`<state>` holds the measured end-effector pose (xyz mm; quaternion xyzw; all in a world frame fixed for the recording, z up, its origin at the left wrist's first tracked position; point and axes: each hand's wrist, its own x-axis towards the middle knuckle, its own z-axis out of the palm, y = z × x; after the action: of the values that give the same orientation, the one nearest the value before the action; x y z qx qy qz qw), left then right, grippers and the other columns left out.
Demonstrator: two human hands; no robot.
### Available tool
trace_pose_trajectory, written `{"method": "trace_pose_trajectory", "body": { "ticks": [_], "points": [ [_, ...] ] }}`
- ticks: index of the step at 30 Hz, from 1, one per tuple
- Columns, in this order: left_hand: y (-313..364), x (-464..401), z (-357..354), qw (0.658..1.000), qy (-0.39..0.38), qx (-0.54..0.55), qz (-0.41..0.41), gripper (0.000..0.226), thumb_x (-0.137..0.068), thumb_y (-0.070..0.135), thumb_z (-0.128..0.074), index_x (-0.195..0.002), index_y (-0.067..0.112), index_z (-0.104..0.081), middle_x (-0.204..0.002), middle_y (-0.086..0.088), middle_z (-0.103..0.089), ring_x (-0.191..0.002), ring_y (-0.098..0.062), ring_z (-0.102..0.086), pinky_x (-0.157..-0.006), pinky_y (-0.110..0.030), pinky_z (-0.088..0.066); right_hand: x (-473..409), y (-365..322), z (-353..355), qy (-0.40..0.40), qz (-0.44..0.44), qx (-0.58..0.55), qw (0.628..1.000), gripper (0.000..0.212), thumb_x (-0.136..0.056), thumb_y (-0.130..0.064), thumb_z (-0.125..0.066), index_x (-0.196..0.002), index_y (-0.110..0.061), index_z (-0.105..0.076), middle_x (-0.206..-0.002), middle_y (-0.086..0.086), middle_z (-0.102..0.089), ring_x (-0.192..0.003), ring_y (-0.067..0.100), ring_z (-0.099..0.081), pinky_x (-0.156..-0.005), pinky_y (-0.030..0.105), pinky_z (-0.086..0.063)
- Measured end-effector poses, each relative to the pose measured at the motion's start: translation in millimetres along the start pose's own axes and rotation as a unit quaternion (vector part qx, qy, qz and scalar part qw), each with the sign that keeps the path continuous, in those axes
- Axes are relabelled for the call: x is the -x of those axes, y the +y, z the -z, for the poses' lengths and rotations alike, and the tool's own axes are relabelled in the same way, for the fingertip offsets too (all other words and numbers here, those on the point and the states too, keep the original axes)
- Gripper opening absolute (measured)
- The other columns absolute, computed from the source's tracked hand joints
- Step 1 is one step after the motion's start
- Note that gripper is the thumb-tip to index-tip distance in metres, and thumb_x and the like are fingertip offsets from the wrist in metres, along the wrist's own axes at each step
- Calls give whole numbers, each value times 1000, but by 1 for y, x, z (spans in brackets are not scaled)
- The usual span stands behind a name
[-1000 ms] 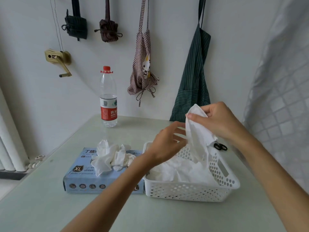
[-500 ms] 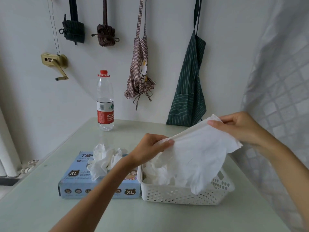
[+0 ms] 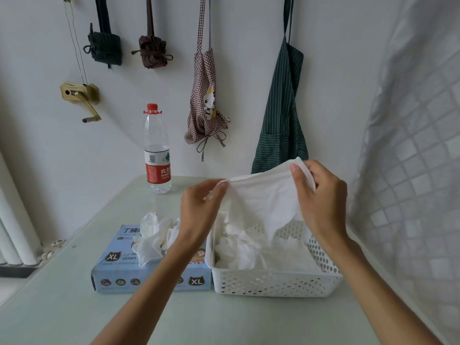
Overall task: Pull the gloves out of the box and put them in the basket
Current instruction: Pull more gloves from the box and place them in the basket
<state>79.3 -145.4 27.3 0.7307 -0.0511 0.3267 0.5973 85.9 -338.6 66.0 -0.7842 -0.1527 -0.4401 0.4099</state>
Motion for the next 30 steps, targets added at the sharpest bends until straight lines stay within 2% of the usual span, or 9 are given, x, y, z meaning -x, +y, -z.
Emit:
{"method": "trace_pose_trajectory", "body": {
  "ticks": [5, 8, 12, 14, 18, 23, 24, 26, 30],
  "points": [
    [-1, 11, 0, 996, 59, -9, -59, 20, -95, 27, -49, -83, 19, -64, -69, 14, -62, -68, -4, -56, -64, -22, -46, 23, -3, 2, 10, -9, -79, 997, 16, -95, -27, -56, -86, -16, -63, -46, -17, -46, -39, 7, -33, -41, 10, -22],
    [-30, 7, -19, 981, -12, -176, -84, 18, -100, 30, -43, -97, 22, -59, -63, 6, -61, -57, -16, -54, -57, -34, -43, 39, 30, -1, -18, -69, -63, 995, 21, -94, -28, -57, -77, -17, -58, -43, -14, -45, -39, 7, -36, -42, 12, -22],
    [-74, -7, -40, 902, -165, -386, -105, 30, -101, 37, -33, -119, 23, -54, -84, -7, -70, -72, -28, -62, -66, -34, -47, 57, 80, -5, -91, -126, 110, 982, 24, -93, -32, -57, -79, -14, -61, -46, -6, -46, -46, 16, -42, -45, 28, -27],
    [-87, -16, -50, 852, -230, -453, -129, 37, -101, 41, -27, -121, 22, -51, -91, -9, -69, -81, -32, -62, -69, -34, -44, 56, 94, -4, -165, -144, 194, 956, 25, -96, -35, -52, -100, -14, -65, -74, 8, -67, -70, 29, -61, -55, 31, -39],
    [-96, -25, -64, 729, -311, -569, -218, 39, -103, 40, -24, -111, 15, -52, -96, -8, -65, -85, -32, -61, -63, -32, -34, 49, 110, -6, -272, -134, 322, 897, 32, -100, -35, -42, -121, -17, -57, -105, 10, -67, -95, 33, -61, -70, 33, -42],
    [-97, -33, -76, 656, -319, -615, -299, 14, -97, 26, -50, -95, 18, -61, -87, 3, -65, -75, -19, -62, -56, -29, -33, 42, 120, -19, -365, -37, 464, 806, 15, -100, -20, -45, -111, -16, -53, -105, 2, -64, -96, 23, -62, -60, 27, -31],
    [-98, -32, -77, 641, -316, -623, -319, 5, -86, 24, -66, -84, 20, -64, -76, 4, -64, -67, -16, -62, -50, -27, -33, 41, 122, -23, -382, -21, 484, 787, 12, -97, -16, -50, -109, -17, -53, -105, 0, -64, -95, 20, -63, -54, 25, -28],
    [-103, -33, -79, 620, -324, -627, -343, 30, -52, 19, -90, -66, 24, -64, -59, 7, -58, -53, -12, -57, -41, -22, -33, 40, 128, -28, -405, 8, 509, 759, 15, -93, -12, -55, -107, -18, -54, -103, -3, -63, -95, 17, -63, -46, 23, -17],
    [-95, -31, -78, 664, -320, -578, -349, 42, -48, 21, -93, -80, 24, -65, -73, 7, -60, -61, -12, -58, -46, -24, -41, 34, 131, -30, -411, 53, 512, 753, 34, -91, -10, -57, -123, -13, -46, -111, 0, -62, -103, 18, -62, -56, 21, -29]
  ]
}}
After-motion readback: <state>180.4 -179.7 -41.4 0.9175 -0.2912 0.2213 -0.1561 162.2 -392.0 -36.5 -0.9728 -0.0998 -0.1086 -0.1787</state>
